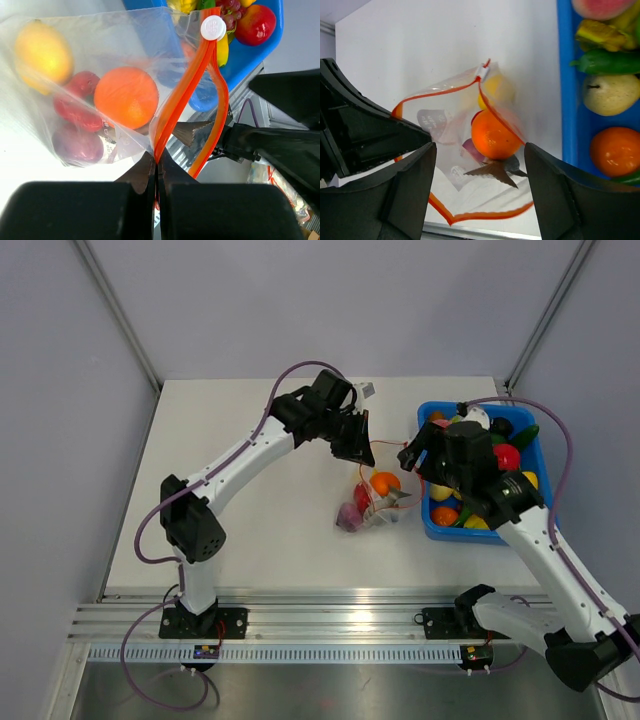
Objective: Place the food in the zip-top bag and seal the zipper
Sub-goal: Place the fake fruit in the zipper food storage bag, then pick up the fake vegetable from the bin.
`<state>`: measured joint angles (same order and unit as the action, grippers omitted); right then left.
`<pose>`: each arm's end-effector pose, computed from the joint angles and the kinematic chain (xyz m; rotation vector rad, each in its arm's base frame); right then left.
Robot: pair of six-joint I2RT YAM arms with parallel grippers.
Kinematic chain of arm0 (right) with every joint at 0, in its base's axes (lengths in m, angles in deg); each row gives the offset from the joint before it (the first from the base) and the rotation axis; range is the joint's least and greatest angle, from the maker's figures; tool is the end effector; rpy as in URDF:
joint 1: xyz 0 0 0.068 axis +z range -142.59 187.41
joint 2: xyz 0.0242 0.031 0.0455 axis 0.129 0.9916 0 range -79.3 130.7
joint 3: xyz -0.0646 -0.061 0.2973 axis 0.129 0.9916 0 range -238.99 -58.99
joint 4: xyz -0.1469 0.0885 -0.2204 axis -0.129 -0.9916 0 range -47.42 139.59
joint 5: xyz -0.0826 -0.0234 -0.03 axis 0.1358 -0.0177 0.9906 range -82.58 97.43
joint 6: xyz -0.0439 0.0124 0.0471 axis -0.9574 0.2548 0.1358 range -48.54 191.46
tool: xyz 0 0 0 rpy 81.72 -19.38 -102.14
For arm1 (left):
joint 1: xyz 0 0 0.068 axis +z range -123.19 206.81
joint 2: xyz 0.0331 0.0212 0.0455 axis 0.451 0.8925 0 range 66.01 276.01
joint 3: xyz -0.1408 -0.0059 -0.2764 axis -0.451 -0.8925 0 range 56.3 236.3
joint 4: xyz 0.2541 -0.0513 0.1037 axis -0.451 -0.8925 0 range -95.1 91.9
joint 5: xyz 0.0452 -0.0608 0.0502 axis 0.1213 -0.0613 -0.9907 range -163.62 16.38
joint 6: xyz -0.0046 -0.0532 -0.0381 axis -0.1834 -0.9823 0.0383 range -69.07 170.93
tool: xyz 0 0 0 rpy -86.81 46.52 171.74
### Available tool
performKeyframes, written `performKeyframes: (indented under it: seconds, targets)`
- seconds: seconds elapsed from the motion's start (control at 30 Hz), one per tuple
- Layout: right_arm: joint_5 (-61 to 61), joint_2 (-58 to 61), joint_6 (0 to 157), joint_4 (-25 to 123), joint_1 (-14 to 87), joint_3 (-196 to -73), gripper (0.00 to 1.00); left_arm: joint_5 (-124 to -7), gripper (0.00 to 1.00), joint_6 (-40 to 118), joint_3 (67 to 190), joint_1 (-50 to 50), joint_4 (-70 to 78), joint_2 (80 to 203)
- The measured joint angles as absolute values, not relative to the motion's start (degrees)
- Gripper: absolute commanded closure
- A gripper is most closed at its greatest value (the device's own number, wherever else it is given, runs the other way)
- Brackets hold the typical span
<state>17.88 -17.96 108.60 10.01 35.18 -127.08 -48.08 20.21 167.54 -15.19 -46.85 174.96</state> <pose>0.2121 0.1011 0.4020 0.2848 2.1508 0.4665 0.3288 -0.3261 0.3829 0.4847 2.5387 -1.0793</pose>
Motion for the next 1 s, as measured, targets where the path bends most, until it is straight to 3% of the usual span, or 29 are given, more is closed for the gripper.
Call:
performKeyframes:
  seconds: [0.3, 0.5, 0.67, 0.77, 1.0]
  targets:
    - [31.70, -24.08, 107.38, 0.85, 32.69, -124.48, 0.18, -48.89, 1.00, 20.16, 165.27, -15.12, -45.84, 173.21]
    - [31.02, -23.07, 102.53, 0.68, 14.46, -118.38, 0.18, -49.94, 1.00, 20.19, 163.39, -15.10, -45.63, 171.48]
    - [29.18, -18.18, 99.45, 3.30, 11.64, -114.62, 0.29, -50.29, 1.00, 20.21, 162.64, -15.10, -45.56, 171.07]
    - [27.72, -15.25, 98.03, 5.95, 10.98, -112.57, 0.43, -50.31, 1.00, 20.21, 162.56, -15.10, -45.25, 171.07]
    - [26.34, -10.79, 97.46, 9.64, 8.05, -111.13, 0.45, -50.29, 1.00, 20.21, 162.53, -15.10, -44.95, 171.07]
